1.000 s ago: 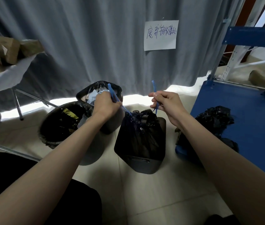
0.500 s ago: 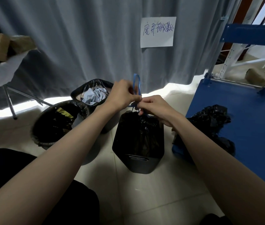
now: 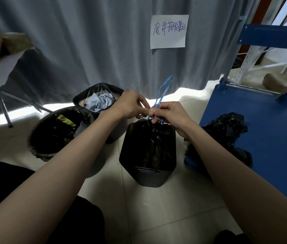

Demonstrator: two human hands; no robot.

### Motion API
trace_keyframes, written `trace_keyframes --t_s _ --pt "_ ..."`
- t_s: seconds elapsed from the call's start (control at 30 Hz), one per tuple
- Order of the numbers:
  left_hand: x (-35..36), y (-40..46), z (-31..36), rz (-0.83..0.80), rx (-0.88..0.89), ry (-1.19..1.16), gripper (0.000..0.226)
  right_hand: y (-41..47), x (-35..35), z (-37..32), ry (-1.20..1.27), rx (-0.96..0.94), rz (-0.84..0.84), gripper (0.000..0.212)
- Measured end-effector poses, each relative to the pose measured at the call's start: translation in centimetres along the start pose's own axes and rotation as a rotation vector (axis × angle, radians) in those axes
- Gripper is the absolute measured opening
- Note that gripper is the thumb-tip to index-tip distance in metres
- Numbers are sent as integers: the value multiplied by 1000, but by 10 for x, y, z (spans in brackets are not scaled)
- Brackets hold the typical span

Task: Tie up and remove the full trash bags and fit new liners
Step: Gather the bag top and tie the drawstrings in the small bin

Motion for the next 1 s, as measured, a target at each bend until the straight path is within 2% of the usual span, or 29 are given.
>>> trace_keyframes --t_s 0.07,0.17,0.47,0.57,0.77,1.0 --pt "1 -2 -2 -22 -8 30 20 0 0 -2 9 -9 4 17" --pt "1 -3 -6 33 8 36 10 -2 0 -4 47 -34 15 16" --pt "-13 -6 -11 23 -44 12 9 -6 -10 8 99 23 103 19" --pt "-9 -5 -6 23 -27 35 13 -5 -12 10 96 15 118 15" --pt "11 -1 3 114 -6 162 35 -5 -14 12 60 -6 118 11" --pt "27 2 11 177 5 293 38 -1 -15 18 18 -52 116 6"
Point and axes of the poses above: each hand's wrist, its own y-axis towards the middle knuckle, its own x-axis out of the palm, z = x × y, the point moved 2 cm from there along y, towards the middle knuckle, and after that the axes turned 11 degrees about -x, right-handed, at the moved point
